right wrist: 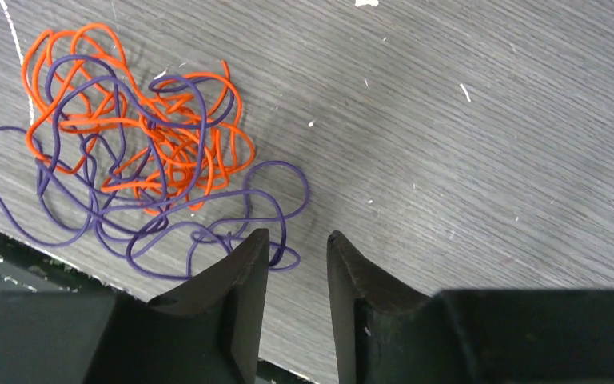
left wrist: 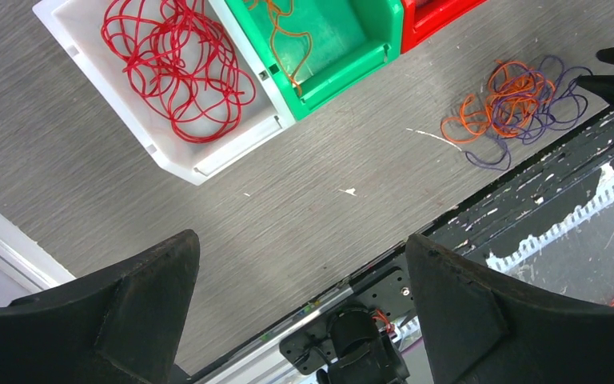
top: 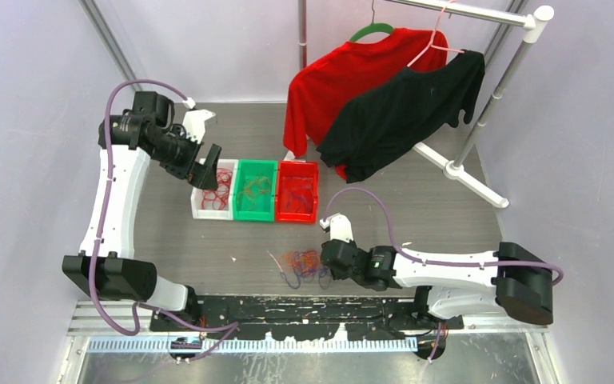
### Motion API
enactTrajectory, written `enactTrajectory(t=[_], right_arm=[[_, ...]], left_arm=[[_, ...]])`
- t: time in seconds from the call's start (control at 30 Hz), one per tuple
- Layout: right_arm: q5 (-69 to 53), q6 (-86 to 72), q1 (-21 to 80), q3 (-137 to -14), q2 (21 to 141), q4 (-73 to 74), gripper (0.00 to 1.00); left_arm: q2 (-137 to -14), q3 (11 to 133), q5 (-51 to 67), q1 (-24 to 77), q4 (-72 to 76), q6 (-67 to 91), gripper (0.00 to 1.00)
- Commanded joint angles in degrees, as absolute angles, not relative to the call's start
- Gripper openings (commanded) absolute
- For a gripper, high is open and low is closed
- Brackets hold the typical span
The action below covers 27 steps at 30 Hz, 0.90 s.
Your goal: Untangle the cables
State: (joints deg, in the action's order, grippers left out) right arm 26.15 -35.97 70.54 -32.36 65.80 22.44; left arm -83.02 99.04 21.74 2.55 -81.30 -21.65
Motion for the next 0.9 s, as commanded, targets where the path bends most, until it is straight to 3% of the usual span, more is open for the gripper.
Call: enactTrajectory(t=[0.0, 0.33, 0.6, 0.87], right_arm=[[30.32, -35.93, 70.82, -33.13, 67.85, 16.89, 0.38], [27.81, -33.49, 70.8, -34.88, 66.05, 14.27, 0.41], [30.02, -32.96, 69.92, -34.19, 64.16, 17.22, 0.2], [27.29, -34.19, 69.9, -33.07, 66.27, 15.13, 0.37]], left_arm=[[-80.84, 100.0, 24.37, 2.2, -81.2, -21.1, 1.0], [-81.12, 100.36, 25.23, 2.2, -81.08, -20.26, 1.0], [-80.96, 100.47, 25.4, 2.2, -80.96, -20.35, 1.0], [-80.82, 100.28, 25.42, 2.2, -80.7, -20.48, 1.0]])
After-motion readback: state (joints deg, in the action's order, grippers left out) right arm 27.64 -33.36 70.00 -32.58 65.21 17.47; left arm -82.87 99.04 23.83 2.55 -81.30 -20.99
